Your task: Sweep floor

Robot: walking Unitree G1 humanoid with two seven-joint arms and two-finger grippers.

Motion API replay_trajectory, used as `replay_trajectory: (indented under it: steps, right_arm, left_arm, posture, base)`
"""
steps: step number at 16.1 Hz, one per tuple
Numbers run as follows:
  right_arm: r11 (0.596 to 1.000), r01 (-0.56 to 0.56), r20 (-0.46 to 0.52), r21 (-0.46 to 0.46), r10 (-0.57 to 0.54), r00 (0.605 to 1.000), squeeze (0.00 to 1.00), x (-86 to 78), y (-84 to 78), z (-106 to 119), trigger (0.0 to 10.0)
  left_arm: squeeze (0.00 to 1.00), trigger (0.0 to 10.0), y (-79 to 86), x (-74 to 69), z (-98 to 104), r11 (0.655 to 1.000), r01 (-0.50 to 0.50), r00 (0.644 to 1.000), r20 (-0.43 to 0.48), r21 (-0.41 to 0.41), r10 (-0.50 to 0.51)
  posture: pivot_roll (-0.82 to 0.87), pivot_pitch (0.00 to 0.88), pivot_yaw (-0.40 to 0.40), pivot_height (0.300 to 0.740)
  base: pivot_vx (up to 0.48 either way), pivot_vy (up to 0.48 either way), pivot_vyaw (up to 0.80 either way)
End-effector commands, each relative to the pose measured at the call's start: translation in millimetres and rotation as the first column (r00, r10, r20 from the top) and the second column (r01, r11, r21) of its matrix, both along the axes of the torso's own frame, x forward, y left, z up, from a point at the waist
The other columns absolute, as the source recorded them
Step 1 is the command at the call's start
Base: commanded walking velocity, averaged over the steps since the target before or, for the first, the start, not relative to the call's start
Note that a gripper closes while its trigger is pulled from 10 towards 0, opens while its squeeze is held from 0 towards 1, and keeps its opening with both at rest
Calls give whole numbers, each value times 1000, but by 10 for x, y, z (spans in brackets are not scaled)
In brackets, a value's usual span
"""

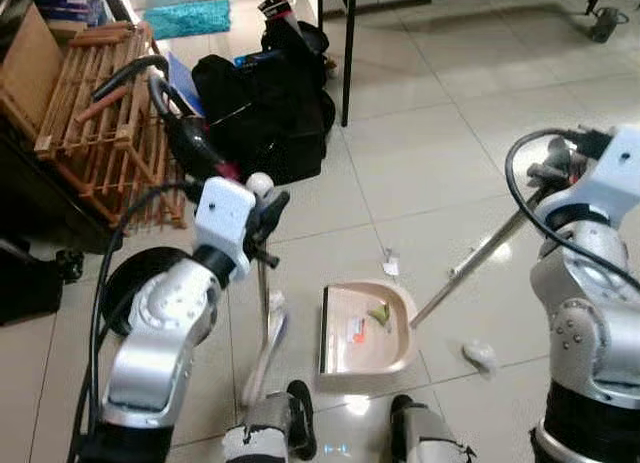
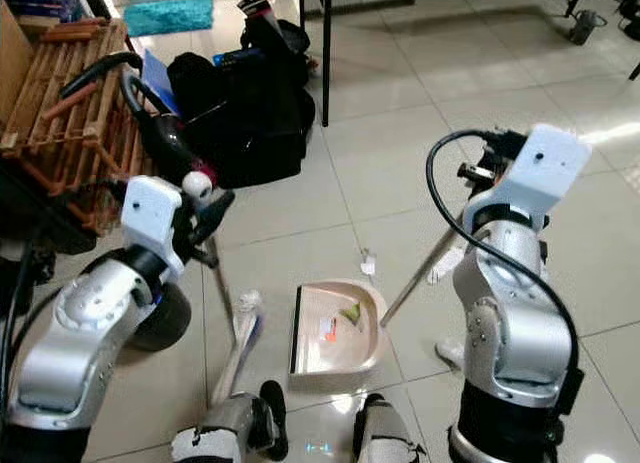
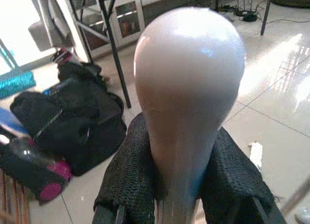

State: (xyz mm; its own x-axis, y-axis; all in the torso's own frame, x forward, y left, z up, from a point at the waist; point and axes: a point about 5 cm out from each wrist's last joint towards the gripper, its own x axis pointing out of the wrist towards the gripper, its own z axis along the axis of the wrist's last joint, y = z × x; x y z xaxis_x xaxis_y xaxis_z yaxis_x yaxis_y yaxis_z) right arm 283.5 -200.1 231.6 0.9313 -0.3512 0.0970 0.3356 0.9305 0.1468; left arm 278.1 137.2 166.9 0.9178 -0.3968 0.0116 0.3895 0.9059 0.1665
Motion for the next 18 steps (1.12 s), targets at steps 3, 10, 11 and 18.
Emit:
replay_trajectory:
  steps: [3,10,11,18]
  right_arm:
    - [999,-36,74,-32,38,997,0,-37,52,268,10000]
    - [997,-73,8,-30,74,997,0,-72,180,141,10000]
    - [997,-78,9,-29,78,997,0,-78,194,142,10000]
    - [996,-91,-13,-16,91,996,0,-97,225,125,10000]
  left_arm:
    - [0,10000,-58,-27,5,1000,-12,1000,4,-10,12]
    - [0,10000,-65,-22,-80,999,-28,999,-27,47,29]
    - [0,10000,-61,-32,-88,998,-27,999,-33,49,29]
    - [0,10000,7,-98,-97,997,-52,997,-51,51,54]
  posture:
    - [-46,142,43,740]
    - [-50,162,31,740]
    - [-50,163,31,740]
    - [-39,192,13,740]
  base:
    - [0,0,0]
    - [0,0,0]
    - [0,0,0]
    - [0,48,0]
